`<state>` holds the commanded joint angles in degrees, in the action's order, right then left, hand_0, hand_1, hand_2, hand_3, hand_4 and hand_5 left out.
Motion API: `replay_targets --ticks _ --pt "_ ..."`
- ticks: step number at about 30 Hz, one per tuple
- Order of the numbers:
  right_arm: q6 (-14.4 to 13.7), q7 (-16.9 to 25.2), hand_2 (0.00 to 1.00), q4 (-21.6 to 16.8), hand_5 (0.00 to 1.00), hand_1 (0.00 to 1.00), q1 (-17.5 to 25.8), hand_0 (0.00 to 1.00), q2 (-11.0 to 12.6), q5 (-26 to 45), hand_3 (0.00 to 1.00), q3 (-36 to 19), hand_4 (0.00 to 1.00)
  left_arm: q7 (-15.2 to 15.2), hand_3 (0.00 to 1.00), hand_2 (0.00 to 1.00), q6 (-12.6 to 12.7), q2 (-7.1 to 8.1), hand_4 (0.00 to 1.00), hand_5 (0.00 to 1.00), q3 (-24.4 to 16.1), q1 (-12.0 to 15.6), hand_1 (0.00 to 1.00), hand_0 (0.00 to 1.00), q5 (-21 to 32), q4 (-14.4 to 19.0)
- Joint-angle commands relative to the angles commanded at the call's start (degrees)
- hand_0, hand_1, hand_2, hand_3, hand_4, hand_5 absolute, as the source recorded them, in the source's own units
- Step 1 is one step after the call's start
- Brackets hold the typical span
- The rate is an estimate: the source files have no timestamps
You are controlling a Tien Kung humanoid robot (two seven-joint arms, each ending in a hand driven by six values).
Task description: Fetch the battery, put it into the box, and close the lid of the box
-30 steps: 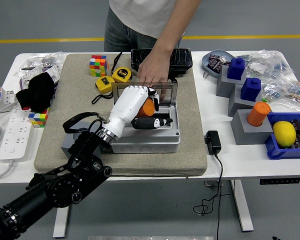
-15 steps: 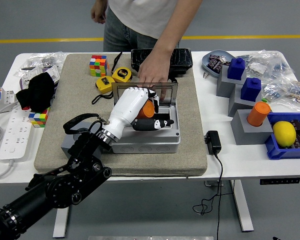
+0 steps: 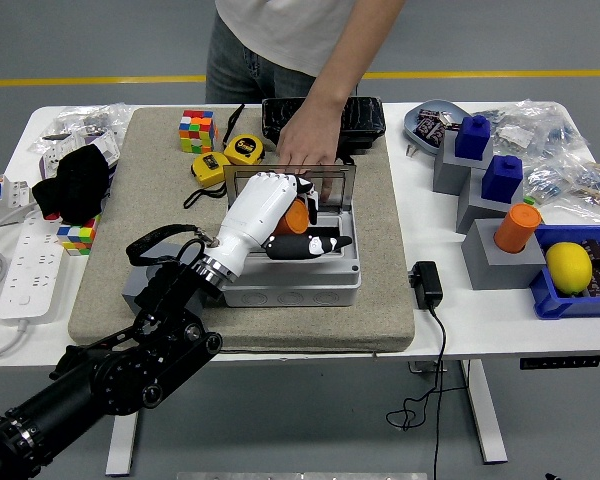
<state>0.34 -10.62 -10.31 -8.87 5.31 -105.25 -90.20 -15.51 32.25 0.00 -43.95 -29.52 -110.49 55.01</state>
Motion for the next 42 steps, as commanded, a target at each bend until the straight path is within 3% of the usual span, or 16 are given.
replay_targets --ticks 5,6,11,12,17,18,30,42 --pt "-0.02 0.05 0.667 0.00 0.844 0.728 -0.04 0.830 -0.01 0.12 0.647 0.06 0.998 -0.15 0.178 0.163 -0.25 0.00 0.998 0.589 -0.14 0.05 0.116 0.176 -0.14 0.07" --pt "-0.02 0.04 0.666 0.00 0.843 0.728 -0.04 0.829 -0.02 0.09 0.645 0.02 0.998 -0.16 0.360 0.326 -0.28 0.00 0.998 0.597 -0.15 0.06 0.431 0.204 -0.18 0.10" --pt "-0.02 0.02 0.666 0.00 0.843 0.728 0.02 0.829 -0.05 0.07 0.645 -0.03 0.998 -0.15 0.360 0.326 -0.63 0.00 0.998 0.597 -0.41 0.10 0.431 0.204 -0.27 0.06" --pt "-0.02 0.02 0.668 0.00 0.843 0.728 0.03 0.829 -0.05 0.06 0.647 -0.03 0.998 -0.16 0.529 0.551 -0.65 0.00 0.998 0.619 -0.44 0.10 0.594 0.266 -0.28 0.04" --pt "-0.04 0.03 0.668 0.00 0.843 0.728 0.01 0.829 -0.03 0.12 0.647 -0.01 0.998 -0.11 0.529 0.551 -0.99 0.00 0.998 0.619 -0.65 0.13 0.594 0.266 -0.34 0.06" --pt "-0.04 0.04 0.668 0.00 0.843 0.727 0.00 0.830 -0.03 0.14 0.646 -0.01 0.998 -0.12 0.572 0.600 -1.02 0.00 0.998 0.624 -0.71 0.13 0.622 0.382 -0.35 0.10" --pt "-0.02 0.04 0.668 0.00 0.843 0.728 0.07 0.830 0.08 0.01 0.647 -0.09 0.998 -0.02 0.579 0.597 -1.16 0.00 0.998 0.633 -0.61 0.38 0.621 0.412 -1.00 0.91" --pt "-0.03 0.02 0.667 0.00 0.842 0.726 0.27 0.828 0.10 0.02 0.646 -0.07 0.998 -1.05 0.569 0.578 -0.45 0.00 0.998 0.661 -0.41 1.14 0.598 0.399 -0.83 5.40"
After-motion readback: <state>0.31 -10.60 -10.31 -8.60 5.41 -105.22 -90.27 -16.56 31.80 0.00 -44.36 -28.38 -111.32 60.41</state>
